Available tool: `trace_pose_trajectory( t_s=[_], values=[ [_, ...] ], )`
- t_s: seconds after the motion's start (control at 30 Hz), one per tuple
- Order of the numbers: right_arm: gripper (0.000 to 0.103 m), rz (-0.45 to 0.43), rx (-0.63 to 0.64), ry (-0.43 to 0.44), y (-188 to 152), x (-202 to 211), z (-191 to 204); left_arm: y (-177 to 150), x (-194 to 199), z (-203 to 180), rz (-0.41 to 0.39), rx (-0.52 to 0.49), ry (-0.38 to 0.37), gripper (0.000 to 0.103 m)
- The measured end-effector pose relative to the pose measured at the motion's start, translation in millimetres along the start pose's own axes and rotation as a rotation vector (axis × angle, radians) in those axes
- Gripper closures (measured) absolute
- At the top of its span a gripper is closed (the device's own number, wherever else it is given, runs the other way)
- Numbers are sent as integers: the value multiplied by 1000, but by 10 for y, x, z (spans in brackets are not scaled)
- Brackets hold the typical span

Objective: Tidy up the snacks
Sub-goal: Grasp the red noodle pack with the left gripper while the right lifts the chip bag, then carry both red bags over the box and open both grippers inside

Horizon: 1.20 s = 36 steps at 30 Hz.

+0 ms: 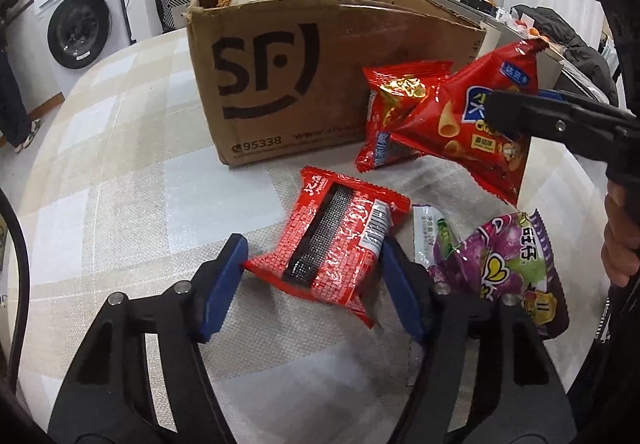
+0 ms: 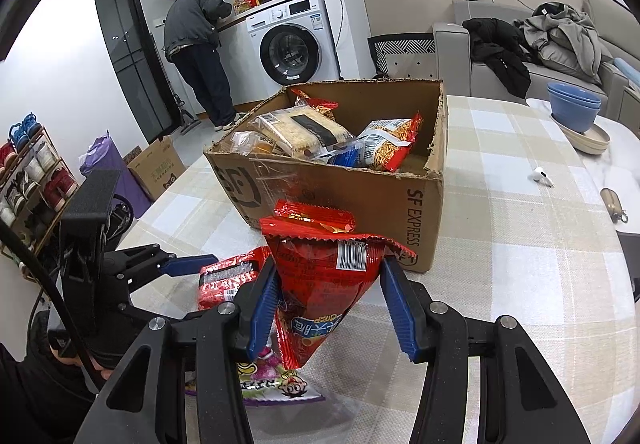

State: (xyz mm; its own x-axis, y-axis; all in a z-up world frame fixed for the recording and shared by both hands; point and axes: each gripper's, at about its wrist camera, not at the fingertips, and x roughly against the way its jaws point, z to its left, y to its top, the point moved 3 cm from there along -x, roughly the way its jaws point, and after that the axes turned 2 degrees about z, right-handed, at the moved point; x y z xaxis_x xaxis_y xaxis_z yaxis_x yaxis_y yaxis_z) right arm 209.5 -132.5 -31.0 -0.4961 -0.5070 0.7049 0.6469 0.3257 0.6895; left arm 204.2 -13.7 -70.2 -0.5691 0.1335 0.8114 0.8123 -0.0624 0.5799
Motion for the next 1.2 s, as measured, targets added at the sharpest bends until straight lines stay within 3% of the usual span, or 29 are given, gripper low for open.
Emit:
trace_pose_trajectory(
  t_s=[0.07,0.13,0.3,0.87,1.2],
  values=[
    [52,0,1,0,7,2,-3,6,10,0,-3,1,-6,42],
    [52,-3,0,0,14,12,-8,-15,43,9,-6,0,-24,58],
    [52,-14,-2,-3,28,56,-29,-16,133,-8,-22,-1,-39,59],
    [52,-97,-7,2,95,257,-4,-25,1134,271,-165,72,-88,59],
    [52,-144,-24,-2,161,395,-44,-115,1516,387,-204,124,-103,59]
  ],
)
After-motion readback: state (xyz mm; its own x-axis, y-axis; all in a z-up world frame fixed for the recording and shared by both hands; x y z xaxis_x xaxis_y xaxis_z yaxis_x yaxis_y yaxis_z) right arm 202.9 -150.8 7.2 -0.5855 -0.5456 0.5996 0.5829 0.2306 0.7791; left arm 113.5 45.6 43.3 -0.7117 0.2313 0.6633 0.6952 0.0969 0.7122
